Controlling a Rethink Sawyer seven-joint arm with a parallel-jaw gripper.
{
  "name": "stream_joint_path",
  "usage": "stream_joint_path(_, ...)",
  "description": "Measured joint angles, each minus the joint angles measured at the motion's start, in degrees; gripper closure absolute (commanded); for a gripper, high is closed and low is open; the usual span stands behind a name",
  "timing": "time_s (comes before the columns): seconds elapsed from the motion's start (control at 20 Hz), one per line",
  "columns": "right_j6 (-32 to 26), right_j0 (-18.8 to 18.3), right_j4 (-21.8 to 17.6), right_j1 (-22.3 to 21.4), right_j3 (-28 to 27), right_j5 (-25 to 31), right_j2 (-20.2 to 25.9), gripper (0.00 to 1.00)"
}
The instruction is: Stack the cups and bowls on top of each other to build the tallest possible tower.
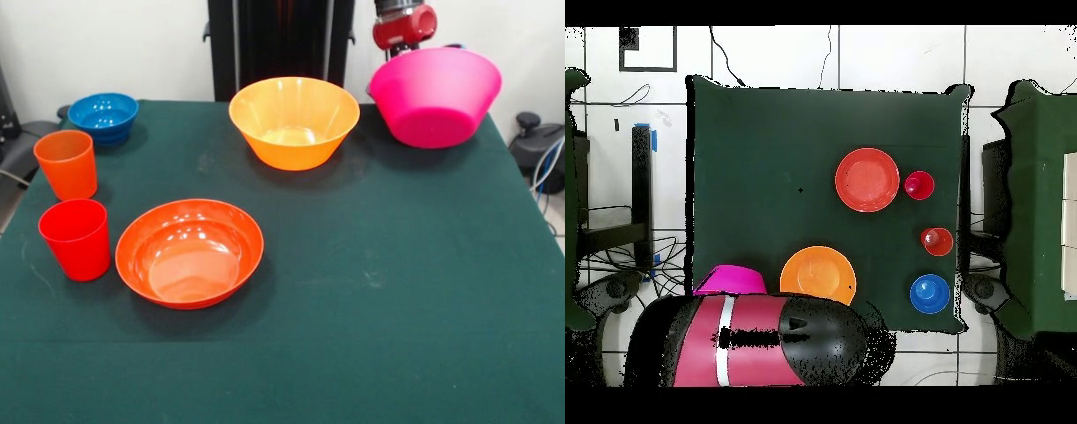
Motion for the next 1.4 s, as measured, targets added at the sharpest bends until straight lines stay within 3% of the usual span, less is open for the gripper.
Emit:
stream_joint_path(0.5,0.0,-0.3,0.1,-0.1,-0.7,-1.0,0.7,0.0)
stream_joint_path(0.55,0.0,-0.4,0.1,-0.1,-0.7,-1.0,0.7,1.0)
stream_joint_path(1.05,0.0,0.1,3.2,-2.7,0.2,-1.0,0.7,1.0)
stream_joint_path(1.3,0.0,-0.4,3.5,-6.2,2.0,-0.6,0.8,1.0)
stream_joint_path(1.4,0.0,-1.9,3.5,-10.6,4.2,1.5,1.1,1.0)
